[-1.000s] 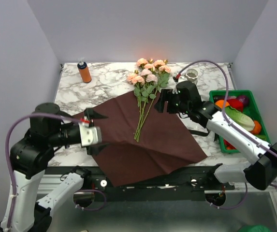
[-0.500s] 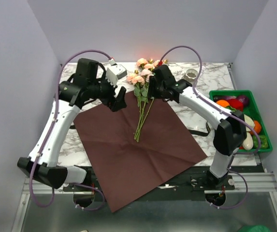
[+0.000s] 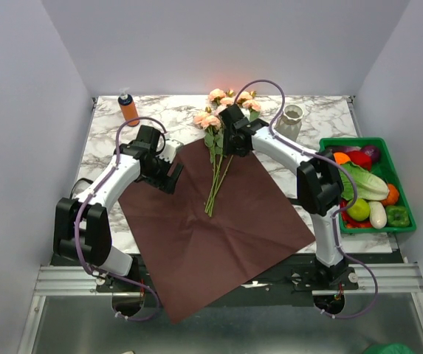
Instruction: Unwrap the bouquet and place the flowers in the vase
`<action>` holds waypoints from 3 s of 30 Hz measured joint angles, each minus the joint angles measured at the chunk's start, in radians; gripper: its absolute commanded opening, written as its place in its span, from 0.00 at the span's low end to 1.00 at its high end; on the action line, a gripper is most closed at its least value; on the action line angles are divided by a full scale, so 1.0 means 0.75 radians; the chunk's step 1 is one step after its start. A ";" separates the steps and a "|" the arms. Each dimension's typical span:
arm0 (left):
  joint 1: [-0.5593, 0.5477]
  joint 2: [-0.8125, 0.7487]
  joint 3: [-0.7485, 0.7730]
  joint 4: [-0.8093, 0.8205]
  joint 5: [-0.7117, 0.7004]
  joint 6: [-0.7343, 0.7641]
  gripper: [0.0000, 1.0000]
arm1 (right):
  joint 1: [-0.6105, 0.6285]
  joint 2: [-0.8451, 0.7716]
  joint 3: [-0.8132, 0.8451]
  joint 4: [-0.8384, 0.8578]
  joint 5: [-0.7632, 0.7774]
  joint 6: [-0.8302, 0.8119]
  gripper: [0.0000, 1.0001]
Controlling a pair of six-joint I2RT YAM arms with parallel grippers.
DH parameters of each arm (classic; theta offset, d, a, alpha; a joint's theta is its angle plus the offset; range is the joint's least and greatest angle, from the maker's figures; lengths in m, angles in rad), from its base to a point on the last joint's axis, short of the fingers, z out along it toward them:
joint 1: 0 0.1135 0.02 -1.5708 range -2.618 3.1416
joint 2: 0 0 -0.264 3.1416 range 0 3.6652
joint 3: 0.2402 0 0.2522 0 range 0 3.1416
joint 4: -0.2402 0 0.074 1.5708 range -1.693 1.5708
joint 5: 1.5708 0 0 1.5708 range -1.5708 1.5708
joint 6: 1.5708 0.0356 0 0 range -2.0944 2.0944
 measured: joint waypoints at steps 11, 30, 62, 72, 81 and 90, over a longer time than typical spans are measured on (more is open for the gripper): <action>0.011 -0.004 -0.037 0.119 -0.026 0.004 0.88 | -0.057 0.199 0.114 -0.053 -0.003 0.001 0.53; 0.015 -0.143 -0.097 0.143 -0.021 0.012 0.88 | -0.057 0.252 0.142 -0.100 -0.013 0.041 0.15; 0.111 -0.266 -0.138 0.066 0.080 0.040 0.87 | -0.056 -0.923 -0.188 0.465 0.301 -0.617 0.01; 0.128 -0.278 -0.093 0.046 0.135 0.084 0.87 | -0.131 -0.967 -0.232 1.358 0.503 -1.160 0.01; 0.139 -0.268 -0.077 0.031 0.160 0.105 0.87 | -0.280 -0.849 -0.224 1.429 0.504 -1.144 0.01; 0.143 -0.267 -0.052 0.021 0.169 0.122 0.87 | -0.314 -0.798 -0.307 1.484 0.503 -1.076 0.01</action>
